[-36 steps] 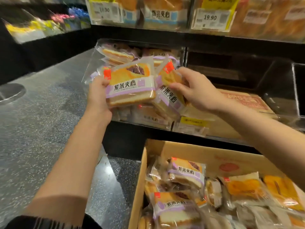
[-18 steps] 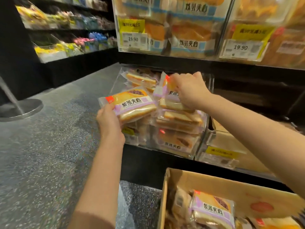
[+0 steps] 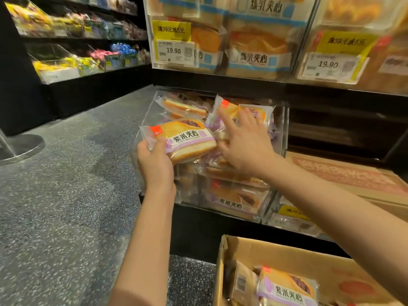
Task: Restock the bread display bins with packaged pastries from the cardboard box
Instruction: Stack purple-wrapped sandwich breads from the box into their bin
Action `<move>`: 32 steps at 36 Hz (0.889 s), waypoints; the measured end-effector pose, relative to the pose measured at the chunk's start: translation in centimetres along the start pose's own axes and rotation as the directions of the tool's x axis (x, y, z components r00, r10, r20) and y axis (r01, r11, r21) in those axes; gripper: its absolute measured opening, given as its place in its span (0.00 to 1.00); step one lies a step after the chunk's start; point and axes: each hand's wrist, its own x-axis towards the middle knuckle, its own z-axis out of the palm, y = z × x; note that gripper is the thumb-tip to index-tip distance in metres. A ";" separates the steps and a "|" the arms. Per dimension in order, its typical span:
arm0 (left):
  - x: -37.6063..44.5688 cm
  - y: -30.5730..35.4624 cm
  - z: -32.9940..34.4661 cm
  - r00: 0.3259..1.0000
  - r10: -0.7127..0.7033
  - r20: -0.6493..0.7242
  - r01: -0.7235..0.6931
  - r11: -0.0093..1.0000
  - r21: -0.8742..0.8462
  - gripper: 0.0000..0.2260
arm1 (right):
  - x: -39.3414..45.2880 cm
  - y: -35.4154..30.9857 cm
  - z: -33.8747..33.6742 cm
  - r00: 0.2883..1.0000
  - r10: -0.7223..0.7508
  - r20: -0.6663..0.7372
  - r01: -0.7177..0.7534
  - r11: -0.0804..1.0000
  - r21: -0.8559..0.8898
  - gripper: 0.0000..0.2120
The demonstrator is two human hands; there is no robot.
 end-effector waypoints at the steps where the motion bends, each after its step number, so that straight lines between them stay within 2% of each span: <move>1: 0.0 0.0 0.0 1.000 -0.005 -0.001 0.005 1.000 0.000 0.03 | 0.1 0.1 -0.2 1.000 0.011 0.016 -0.011 1.000 0.010 0.34; 6: -0.1 -0.1 0.1 0.999 -0.031 -0.007 0.031 1.000 -0.001 0.04 | 1.6 -0.1 -0.7 0.998 0.015 0.067 -0.013 0.999 -0.029 0.37; 11: 0.0 -0.2 0.0 0.999 -0.051 0.001 0.051 0.999 -0.006 0.02 | 2.6 -0.3 -0.8 0.999 0.006 0.053 0.008 0.968 -0.252 0.42; 15: -0.1 0.1 -0.1 0.998 -0.067 0.012 0.067 0.997 -0.031 0.06 | 2.9 -0.6 -1.2 0.993 -0.002 0.121 0.054 0.902 -0.429 0.44; 17: -0.1 0.2 -0.1 0.997 -0.078 0.010 0.079 0.996 -0.049 0.06 | 3.3 -0.9 -1.8 0.989 0.013 0.146 0.053 0.899 -0.436 0.45; 21: -0.2 0.3 0.0 0.995 -0.103 -0.001 0.102 0.992 -0.072 0.07 | 4.2 -1.2 -2.8 0.987 0.040 0.155 0.016 0.938 -0.346 0.41; 26: -0.1 0.2 0.0 0.993 -0.110 0.032 0.112 0.992 -0.061 0.05 | 3.8 -0.2 -2.5 1.000 0.008 0.016 -0.002 0.944 -0.329 0.36; 29: 0.2 0.1 0.0 0.993 -0.111 0.035 0.113 0.992 -0.052 0.02 | 3.1 1.7 -1.9 0.989 -0.125 -0.084 0.091 0.941 -0.326 0.31; 32: 0.4 0.0 -0.1 0.994 -0.094 0.052 0.096 0.994 -0.052 0.05 | 2.6 3.9 -1.1 0.896 -0.393 -0.207 0.246 0.827 -0.506 0.18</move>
